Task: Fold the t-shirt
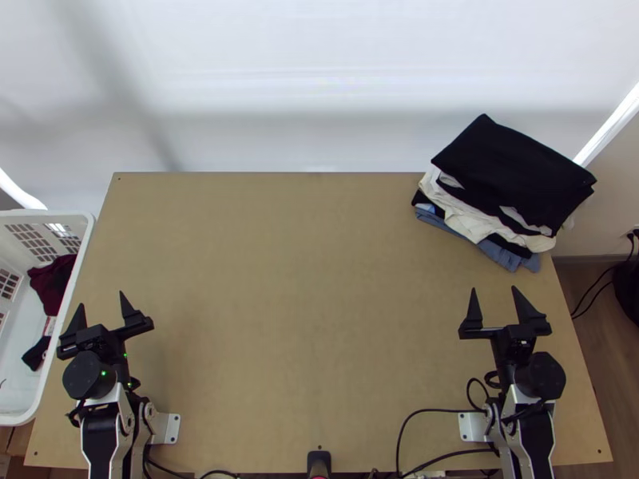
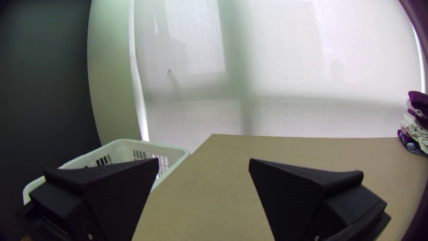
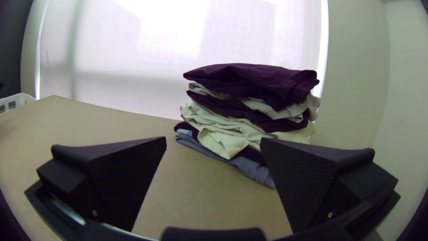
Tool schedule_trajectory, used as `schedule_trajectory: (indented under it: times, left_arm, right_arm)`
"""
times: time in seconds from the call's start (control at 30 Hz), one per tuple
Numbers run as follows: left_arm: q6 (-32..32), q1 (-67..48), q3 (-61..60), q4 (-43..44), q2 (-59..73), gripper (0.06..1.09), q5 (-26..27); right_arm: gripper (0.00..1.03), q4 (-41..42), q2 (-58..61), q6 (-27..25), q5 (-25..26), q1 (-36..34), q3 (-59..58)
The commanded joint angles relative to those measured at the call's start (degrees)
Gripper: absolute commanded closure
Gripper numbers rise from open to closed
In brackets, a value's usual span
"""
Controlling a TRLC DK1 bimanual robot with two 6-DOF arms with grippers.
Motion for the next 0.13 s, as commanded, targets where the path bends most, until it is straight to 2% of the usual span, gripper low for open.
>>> schedule_trajectory:
  times: [0.0, 0.1]
  left_arm:
    - [-0.3, 0.2, -1.8, -2.3, -0.4, 0.1, 0.0]
    - [-0.3, 0.2, -1.8, -2.4, -0.4, 0.1, 0.0]
  right_arm:
    - [0.04, -1.0, -0.4, -0.8, 0.3, -0.3, -0.3]
    - [0.04, -1.0, -0.4, -0.8, 0.3, -0.3, -0.2]
